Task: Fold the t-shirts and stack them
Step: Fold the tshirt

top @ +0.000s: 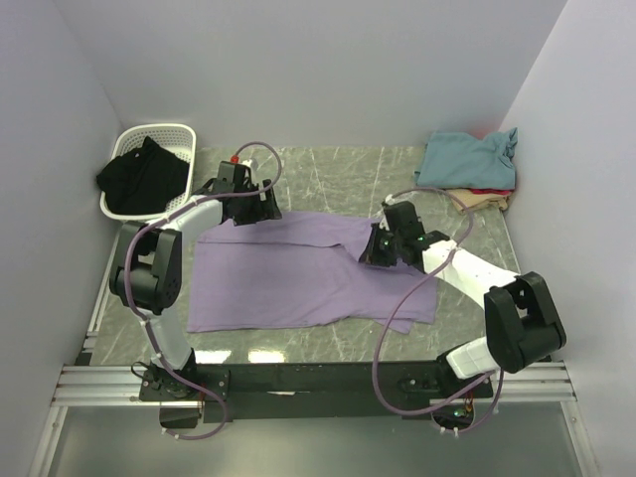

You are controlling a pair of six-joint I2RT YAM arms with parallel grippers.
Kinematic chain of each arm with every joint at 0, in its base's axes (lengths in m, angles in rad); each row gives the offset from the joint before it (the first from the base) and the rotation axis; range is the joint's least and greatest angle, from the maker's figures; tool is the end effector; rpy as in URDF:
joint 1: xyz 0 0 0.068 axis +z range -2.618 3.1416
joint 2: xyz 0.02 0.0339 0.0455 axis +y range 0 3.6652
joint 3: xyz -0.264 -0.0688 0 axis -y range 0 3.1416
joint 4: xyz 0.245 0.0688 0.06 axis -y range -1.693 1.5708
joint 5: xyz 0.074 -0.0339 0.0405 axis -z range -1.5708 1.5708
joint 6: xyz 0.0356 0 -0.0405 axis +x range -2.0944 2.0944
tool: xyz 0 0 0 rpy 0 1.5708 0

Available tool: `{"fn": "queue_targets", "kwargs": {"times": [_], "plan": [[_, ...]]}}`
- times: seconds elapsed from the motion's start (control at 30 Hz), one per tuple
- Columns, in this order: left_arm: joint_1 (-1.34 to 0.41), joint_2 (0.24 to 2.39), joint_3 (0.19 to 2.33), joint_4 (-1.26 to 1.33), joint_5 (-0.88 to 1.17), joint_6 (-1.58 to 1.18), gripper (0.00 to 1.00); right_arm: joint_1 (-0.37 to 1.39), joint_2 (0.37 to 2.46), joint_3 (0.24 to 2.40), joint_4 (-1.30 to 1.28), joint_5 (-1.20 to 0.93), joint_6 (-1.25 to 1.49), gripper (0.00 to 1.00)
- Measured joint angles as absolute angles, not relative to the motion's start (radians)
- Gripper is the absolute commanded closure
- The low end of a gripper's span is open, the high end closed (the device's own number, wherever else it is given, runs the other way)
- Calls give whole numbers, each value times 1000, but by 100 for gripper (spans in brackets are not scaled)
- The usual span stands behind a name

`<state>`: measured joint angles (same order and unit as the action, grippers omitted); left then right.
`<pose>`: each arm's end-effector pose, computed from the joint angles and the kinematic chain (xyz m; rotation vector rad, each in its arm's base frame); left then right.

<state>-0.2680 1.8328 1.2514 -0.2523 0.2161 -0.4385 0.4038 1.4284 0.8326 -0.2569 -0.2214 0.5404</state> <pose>0.3829 -0.1131 0.2035 -0.1068 2.4601 -0.5791 0.2641 0.1213 0.2051 0.0670 2.5166 0.6783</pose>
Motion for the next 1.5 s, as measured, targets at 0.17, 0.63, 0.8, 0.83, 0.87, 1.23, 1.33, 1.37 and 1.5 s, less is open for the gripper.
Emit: {"fn": "queue_targets", "kwargs": {"times": [0.17,0.63,0.8,0.83,0.87,1.23,1.33,1.37,1.5], "plan": [[-274,1844,1251,-252,219,-439,16,469,1431,776,-263,-224,616,55],[-278,1864,1253,-255,212,-437,13,475,1233,797,-401,72,633,32],[-278,1887,1294,-266,205,-430,14,279,1378,907,-340,54,571,43],[-278,1891,1301,-267,204,-430,14,261,1419,927,-324,47,561,44],[-278,1896,1308,-268,204,-430,14,248,1471,947,-310,32,551,45],[-278,1897,1312,-279,192,-426,14,226,1642,976,-284,-19,512,48],[-278,1897,1312,-279,190,-425,14,224,1641,966,-277,-32,506,48],[-278,1897,1312,-279,189,-424,14,224,1641,958,-277,-39,504,49],[-278,1897,1312,-279,190,-422,14,224,1640,914,-281,-57,498,49]]}}
